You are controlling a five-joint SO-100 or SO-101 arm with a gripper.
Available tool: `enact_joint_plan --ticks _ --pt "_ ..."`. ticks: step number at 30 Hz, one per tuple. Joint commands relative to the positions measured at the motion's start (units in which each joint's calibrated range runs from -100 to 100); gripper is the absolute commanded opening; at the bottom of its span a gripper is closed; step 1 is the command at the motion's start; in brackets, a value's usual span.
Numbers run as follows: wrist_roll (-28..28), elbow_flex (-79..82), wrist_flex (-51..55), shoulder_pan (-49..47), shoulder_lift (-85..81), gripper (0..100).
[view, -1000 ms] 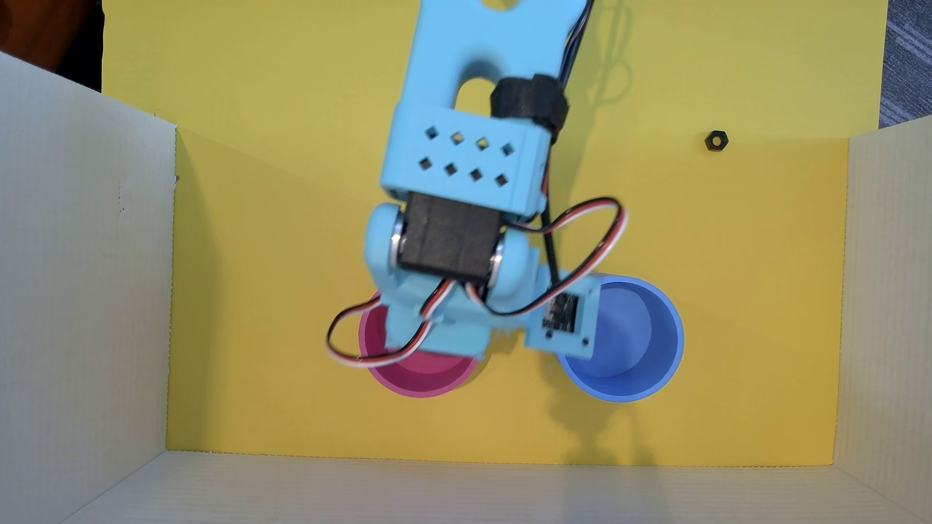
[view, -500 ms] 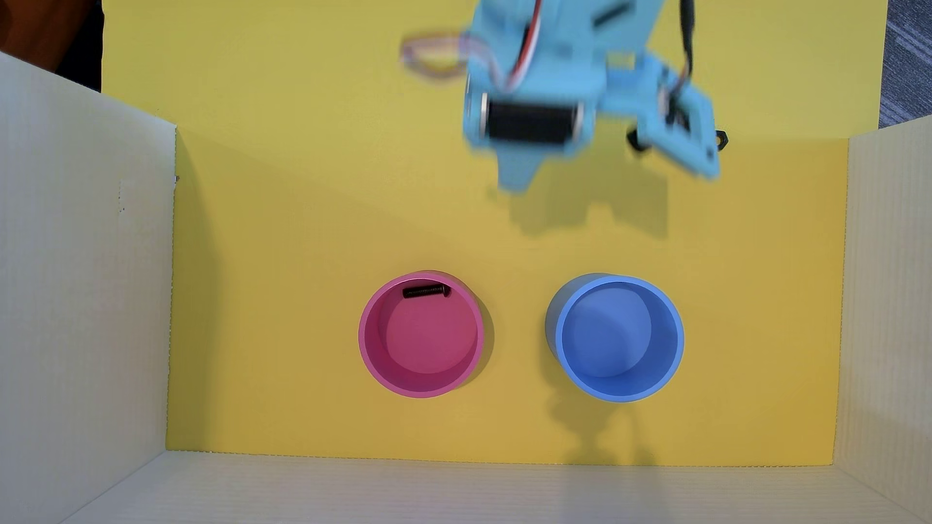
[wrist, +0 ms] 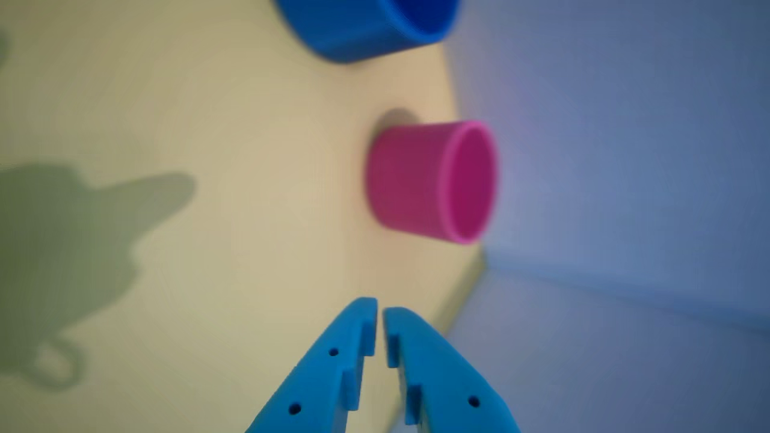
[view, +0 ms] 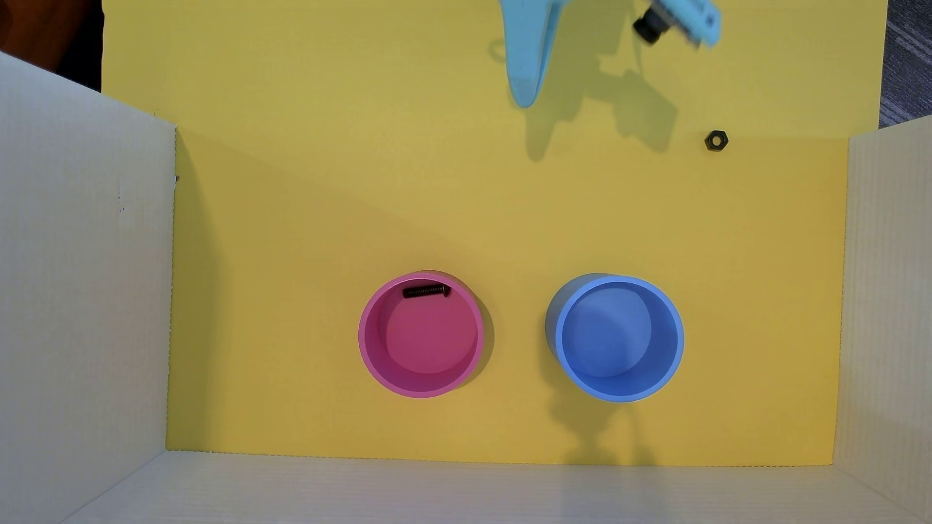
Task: Pick up the bolt and place it in the pink box
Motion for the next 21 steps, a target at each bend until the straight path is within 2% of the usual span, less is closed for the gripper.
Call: enact_joint_plan --ticks 1,6,15,21 --pt "-0.3 1.0 0.4 0.2 0.4 1" --pt "-0.7 5.1 6.5 0.6 0.5 2" --pt "-0.8 16.4 6.5 0.2 0.5 2" --pt "-0.7 16.6 6.5 0.3 0.5 2"
